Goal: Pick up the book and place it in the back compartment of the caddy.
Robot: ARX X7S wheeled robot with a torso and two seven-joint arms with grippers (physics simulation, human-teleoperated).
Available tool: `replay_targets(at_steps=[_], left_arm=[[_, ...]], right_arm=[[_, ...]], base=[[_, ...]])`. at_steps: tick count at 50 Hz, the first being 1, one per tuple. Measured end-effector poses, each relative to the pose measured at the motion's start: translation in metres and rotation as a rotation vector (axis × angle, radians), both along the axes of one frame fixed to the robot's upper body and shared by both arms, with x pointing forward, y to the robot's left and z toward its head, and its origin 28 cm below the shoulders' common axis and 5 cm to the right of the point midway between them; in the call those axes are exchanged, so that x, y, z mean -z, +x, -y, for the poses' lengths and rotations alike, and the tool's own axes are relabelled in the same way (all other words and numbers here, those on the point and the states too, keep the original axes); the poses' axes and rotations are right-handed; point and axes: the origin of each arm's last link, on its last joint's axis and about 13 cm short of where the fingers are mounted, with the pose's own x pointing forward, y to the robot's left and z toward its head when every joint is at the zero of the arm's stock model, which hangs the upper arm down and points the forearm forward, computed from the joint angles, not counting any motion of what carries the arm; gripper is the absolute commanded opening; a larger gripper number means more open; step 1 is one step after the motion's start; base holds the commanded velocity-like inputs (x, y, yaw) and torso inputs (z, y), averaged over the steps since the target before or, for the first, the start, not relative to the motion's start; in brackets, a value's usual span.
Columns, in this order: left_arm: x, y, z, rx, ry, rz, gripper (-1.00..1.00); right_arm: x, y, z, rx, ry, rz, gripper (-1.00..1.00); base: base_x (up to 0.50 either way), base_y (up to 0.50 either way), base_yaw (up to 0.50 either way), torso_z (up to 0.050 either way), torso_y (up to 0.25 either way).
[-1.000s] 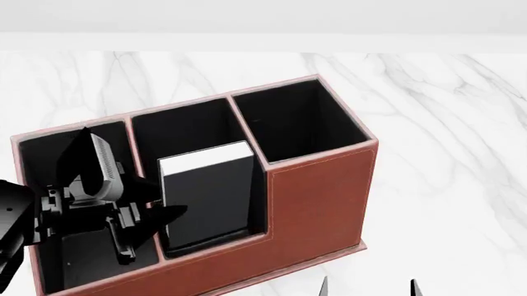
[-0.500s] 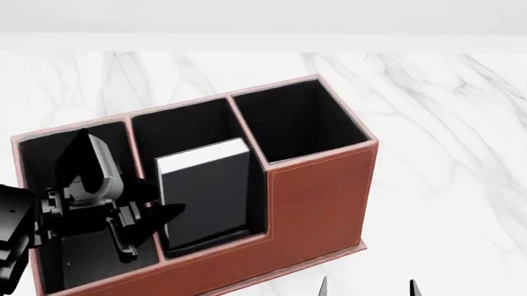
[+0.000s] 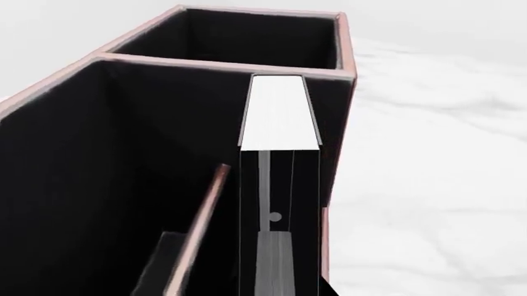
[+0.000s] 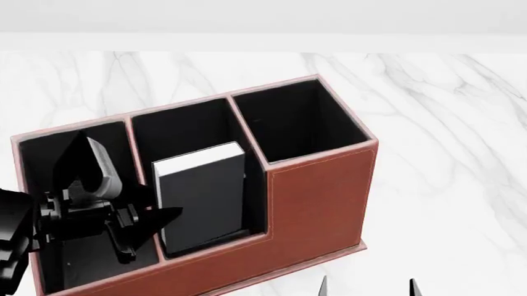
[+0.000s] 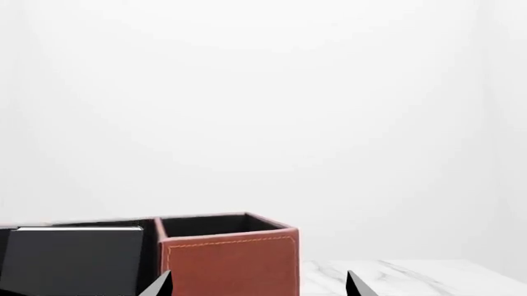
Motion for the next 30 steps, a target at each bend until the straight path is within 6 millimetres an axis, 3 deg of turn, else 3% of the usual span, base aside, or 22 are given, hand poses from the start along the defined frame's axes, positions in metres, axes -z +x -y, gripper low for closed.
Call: replay_targets(at_steps=[30], left_arm=[[-0.0023, 0.0018, 0.0072, -0.022, 0.014, -0.039, -1.0]], right_arm=[[0.0004, -0.0009, -0.0007, -0.005, -0.002, 0.003, 1.0]], base=[[0.0, 0.0, 0.0, 0.0, 0.001]])
